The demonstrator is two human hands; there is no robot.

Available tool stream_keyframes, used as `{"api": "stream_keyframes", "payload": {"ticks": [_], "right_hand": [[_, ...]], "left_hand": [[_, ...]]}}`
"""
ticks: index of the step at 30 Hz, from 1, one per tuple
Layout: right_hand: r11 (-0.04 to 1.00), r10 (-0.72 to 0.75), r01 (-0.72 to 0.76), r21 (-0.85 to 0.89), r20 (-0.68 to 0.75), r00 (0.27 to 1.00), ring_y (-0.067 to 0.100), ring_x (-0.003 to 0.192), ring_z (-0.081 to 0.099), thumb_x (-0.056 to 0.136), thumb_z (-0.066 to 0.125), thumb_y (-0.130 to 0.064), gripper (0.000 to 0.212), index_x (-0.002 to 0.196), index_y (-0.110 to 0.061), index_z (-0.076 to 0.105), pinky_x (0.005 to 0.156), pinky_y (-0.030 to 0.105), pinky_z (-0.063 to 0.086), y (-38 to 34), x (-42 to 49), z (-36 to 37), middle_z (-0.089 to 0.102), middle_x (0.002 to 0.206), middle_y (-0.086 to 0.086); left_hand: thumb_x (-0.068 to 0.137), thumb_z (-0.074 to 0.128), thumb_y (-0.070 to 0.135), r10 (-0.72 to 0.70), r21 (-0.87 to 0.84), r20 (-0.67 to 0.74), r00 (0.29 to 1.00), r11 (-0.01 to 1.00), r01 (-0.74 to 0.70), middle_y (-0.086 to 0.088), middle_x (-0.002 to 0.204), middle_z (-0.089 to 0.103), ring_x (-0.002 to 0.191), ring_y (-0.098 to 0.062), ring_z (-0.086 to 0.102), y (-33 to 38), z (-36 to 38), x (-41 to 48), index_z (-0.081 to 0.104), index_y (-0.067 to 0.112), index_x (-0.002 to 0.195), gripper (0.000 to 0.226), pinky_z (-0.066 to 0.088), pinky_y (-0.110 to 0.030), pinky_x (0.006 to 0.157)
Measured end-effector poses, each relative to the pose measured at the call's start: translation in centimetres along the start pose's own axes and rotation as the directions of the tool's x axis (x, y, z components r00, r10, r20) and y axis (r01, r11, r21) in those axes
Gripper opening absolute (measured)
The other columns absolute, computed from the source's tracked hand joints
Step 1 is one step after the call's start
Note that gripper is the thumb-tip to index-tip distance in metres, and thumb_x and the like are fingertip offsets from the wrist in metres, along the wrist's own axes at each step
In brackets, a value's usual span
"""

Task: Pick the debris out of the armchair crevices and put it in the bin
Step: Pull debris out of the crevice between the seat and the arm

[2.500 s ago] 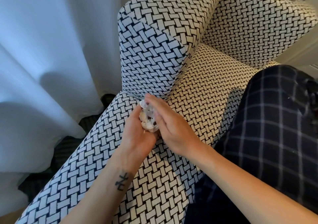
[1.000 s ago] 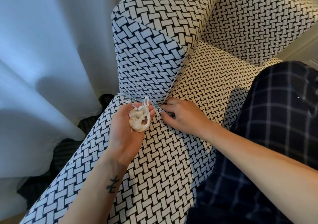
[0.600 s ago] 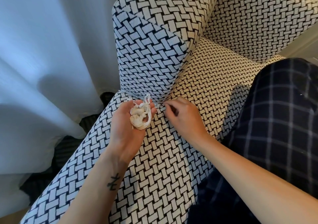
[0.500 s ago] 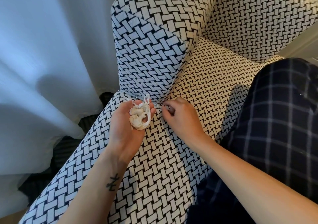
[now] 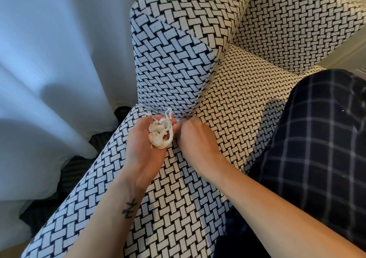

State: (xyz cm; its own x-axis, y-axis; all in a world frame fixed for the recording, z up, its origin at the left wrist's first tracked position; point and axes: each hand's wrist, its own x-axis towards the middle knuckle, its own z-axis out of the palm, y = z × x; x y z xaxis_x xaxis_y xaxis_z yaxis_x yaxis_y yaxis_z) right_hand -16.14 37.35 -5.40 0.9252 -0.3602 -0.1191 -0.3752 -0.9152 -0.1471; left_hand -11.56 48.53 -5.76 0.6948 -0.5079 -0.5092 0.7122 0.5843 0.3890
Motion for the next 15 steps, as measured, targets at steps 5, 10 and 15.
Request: {"api": "stream_keyframes", "payload": {"ticks": [5,10,15], "right_hand": [[0.99,-0.01,0.016,-0.137,0.045,0.999,0.027,0.098,0.067,0.1,0.05,-0.009,0.029,0.128,-0.005,0.055,0.067,0.032,0.043,-0.5,0.3,0.0,0.058,0.121,0.013],[0.998,0.061,-0.057,-0.03,0.157,0.986,0.019,0.07,0.056,0.099,0.056,-0.022,0.017,0.083,-0.017,0.055,0.058,0.03,0.038,-0.5,1.7,-0.6,0.062,0.084,0.0],[0.942,0.086,-0.161,0.294,0.25,0.964,0.02,0.082,0.069,0.1,0.055,-0.031,0.024,0.109,-0.02,0.075,0.077,0.037,0.059,1.6,2.3,-1.2,0.074,0.097,-0.001]], "left_hand": [[0.1,0.044,0.015,-0.007,-0.008,0.002,1.0,1.0,0.007,-0.019,0.102,0.065,0.094,-0.027,0.067,0.0,-0.3,0.2,0.06,0.004,0.092,0.021,0.058,-0.037,0.087],[0.101,0.045,0.015,0.0,-0.025,-0.016,1.0,1.0,-0.001,-0.021,0.108,0.063,0.1,-0.03,0.065,-0.3,-0.5,0.6,0.059,0.003,0.096,0.019,0.058,-0.037,0.089],[0.102,0.044,0.014,0.023,-0.01,-0.03,0.999,1.0,-0.023,-0.02,0.106,0.065,0.1,-0.031,0.067,-0.3,-0.6,0.7,0.058,0.004,0.096,0.019,0.058,-0.039,0.086]]}}
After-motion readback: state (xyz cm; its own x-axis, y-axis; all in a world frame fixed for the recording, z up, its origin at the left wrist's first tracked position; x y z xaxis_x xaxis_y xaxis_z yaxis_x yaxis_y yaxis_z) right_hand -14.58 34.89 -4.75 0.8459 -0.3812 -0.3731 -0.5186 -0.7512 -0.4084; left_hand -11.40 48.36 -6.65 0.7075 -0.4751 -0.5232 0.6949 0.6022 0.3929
